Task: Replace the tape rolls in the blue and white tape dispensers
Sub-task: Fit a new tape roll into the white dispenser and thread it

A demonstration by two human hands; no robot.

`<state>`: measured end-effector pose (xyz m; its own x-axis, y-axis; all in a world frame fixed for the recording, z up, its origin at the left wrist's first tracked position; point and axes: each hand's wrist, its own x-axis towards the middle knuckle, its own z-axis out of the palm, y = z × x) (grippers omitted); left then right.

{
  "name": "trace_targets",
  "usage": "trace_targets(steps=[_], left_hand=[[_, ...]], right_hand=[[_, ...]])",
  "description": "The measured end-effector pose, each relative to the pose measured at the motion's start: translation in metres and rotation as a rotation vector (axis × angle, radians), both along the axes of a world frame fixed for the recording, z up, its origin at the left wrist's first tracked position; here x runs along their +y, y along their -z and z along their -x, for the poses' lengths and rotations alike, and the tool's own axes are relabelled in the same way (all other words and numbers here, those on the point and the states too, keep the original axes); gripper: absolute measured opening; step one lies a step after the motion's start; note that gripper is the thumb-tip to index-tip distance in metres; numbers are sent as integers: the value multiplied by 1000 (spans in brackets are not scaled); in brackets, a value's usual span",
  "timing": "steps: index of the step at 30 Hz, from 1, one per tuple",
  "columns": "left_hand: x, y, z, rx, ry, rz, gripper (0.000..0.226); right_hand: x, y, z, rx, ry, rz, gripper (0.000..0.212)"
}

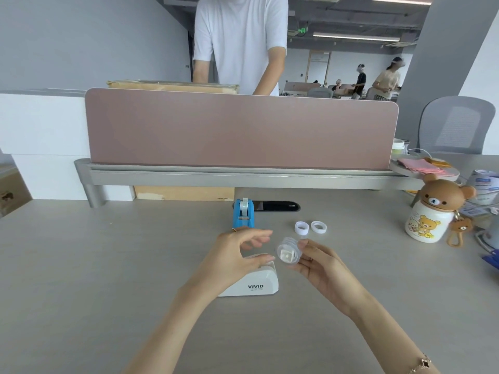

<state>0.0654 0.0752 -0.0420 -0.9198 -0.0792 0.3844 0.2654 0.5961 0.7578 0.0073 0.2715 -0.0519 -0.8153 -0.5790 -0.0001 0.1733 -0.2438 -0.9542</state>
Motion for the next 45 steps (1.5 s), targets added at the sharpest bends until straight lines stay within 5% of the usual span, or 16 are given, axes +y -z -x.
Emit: trace_targets(steps=[24, 33, 45], left_hand=[[9, 2, 0, -3, 13, 21, 33], [7, 10, 3, 40, -35, 237, 47], [5, 7, -2, -2, -20, 280, 54]], right_hand=[[-6, -1, -6, 144, -23, -136, 60], [-4, -3, -5, 75, -15, -165, 43], [-8, 3, -4, 168, 96, -335, 37]])
